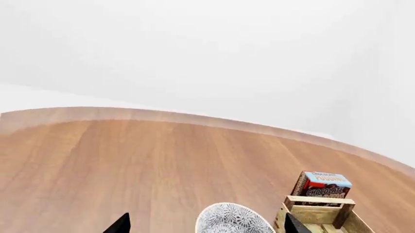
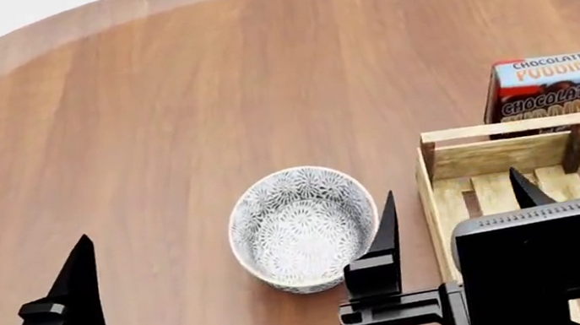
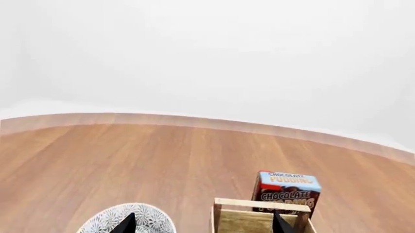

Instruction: Pick up the bowl on the left and put it in the tray.

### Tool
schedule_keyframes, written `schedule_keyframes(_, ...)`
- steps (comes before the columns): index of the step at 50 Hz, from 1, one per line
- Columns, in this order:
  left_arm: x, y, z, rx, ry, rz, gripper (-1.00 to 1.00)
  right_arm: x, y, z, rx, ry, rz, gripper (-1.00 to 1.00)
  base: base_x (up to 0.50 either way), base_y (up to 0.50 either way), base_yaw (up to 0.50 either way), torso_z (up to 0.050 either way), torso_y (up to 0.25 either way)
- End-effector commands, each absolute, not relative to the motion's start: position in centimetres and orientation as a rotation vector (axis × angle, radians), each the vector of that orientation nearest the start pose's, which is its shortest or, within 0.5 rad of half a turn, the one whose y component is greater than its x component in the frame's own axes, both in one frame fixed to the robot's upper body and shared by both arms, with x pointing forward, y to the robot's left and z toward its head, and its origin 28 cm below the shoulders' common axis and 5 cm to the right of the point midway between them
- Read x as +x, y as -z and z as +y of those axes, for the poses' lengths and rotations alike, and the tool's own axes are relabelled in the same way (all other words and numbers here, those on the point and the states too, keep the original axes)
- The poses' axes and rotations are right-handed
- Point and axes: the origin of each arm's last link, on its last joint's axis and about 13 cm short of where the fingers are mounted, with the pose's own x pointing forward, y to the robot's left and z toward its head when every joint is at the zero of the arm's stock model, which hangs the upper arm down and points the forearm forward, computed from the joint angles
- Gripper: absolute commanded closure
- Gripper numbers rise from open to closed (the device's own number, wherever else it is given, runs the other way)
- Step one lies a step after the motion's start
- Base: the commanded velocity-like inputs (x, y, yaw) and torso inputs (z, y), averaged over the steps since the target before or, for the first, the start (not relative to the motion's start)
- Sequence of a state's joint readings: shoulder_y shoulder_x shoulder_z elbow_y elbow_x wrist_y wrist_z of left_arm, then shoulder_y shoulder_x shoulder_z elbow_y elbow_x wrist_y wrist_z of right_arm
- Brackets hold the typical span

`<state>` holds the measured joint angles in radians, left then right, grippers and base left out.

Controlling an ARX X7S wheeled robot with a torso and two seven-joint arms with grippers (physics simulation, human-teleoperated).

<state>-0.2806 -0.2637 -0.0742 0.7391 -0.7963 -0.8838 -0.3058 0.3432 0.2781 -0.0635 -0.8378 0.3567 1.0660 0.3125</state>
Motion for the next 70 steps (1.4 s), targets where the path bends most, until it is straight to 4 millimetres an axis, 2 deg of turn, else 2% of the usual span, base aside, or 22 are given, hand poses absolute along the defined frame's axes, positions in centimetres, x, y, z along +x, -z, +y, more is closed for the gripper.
schedule_keyframes(1,20.7,-17.0,21.5,-0.228,0.21,-0.064,-1.0,20.9,-17.5,-11.0,-0.117,0.012,-0.082,-1.0,0.0,0.0,0.0,0.002,-0.25)
schedule_keyframes(36,20.8,-16.7,21.5,-0.219,0.199,-0.065,-1.0,21.0,-17.2,-11.1,-0.084,0.001,-0.078,-1.0,0.0,0.0,0.0,0.001,-0.25)
schedule_keyframes(45,20.8,-16.3,21.6,-0.225,0.19,-0.067,-1.0,21.2,-17.0,-11.1,-0.099,-0.067,-0.113,-1.0,0.0,0.0,0.0,0.002,-0.25)
schedule_keyframes(49,20.8,-15.8,21.6,-0.212,0.187,-0.051,-1.0,22.2,-16.6,-11.2,-0.184,-0.104,-0.145,-1.0,0.0,0.0,0.0,0.0,-0.054)
schedule_keyframes(53,20.8,-15.3,21.8,-0.214,0.176,-0.043,-1.0,23.9,-16.5,-11.3,-0.331,-0.192,-0.149,-1.0,0.0,0.0,0.0,0.0,0.0)
schedule_keyframes(54,20.8,-15.1,21.8,-0.216,0.173,-0.039,-1.0,25.0,-16.7,-11.4,-0.411,-0.199,-0.155,-1.0,0.0,0.0,0.0,0.0,0.0)
schedule_keyframes(63,21.1,-14.7,22.1,-0.231,0.153,-0.026,-1.0,29.1,-18.5,-11.3,-0.66,-0.37,-0.184,-1.0,0.0,0.0,0.0,0.0,0.0)
schedule_keyframes(67,21.1,-14.5,22.2,-0.232,0.151,-0.021,-1.0,30.9,-18.9,-11.4,-0.768,-0.426,-0.19,-1.0,0.0,0.0,0.0,0.0,0.0)
schedule_keyframes(70,21.1,-14.6,22.2,-0.23,0.149,-0.021,-1.0,31.4,-18.9,-11.3,-0.836,-0.495,-0.175,-1.0,0.0,0.0,0.0,0.0,0.0)
